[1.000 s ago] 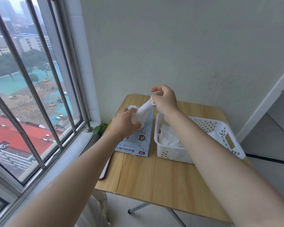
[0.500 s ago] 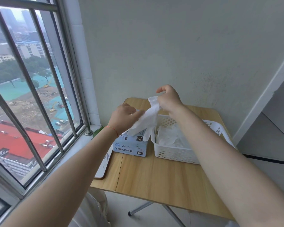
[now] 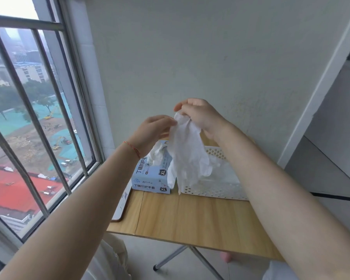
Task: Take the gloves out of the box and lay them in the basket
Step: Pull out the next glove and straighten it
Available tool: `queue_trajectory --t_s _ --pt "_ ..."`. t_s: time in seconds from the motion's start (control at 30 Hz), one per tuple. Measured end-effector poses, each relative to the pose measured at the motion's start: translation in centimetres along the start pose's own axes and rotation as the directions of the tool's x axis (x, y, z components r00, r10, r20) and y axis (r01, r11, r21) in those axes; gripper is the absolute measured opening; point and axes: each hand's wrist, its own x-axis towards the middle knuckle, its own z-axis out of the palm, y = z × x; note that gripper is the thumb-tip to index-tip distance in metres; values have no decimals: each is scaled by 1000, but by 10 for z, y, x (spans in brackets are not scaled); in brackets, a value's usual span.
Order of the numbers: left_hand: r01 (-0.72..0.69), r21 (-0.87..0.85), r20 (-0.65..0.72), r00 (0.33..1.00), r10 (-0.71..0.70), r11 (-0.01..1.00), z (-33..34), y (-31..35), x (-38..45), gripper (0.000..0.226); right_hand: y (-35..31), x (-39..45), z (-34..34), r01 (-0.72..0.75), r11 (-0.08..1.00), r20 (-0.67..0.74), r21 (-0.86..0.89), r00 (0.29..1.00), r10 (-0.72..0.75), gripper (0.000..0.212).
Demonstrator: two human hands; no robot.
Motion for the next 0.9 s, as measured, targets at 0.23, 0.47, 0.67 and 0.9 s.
queue_trajectory --t_s 0.23,0.47,0.67,0.9 --pt "72 -33 -149 986 -76 997 -2 -8 -6 17 18 -5 -4 -129 986 320 -110 934 158 54" --pt "140 28 -11 990 -140 990 -20 -30 -13 72 24 0 10 -83 983 128 -164 986 104 26" --pt "342 86 170 921 -352 936 -42 -54 -24 53 20 8 19 -104 987 0 -124 994 105 22" --pt "359 -178 146 930 -336 916 -71 -64 -29 43 24 20 28 -279 949 -54 144 956 289 21"
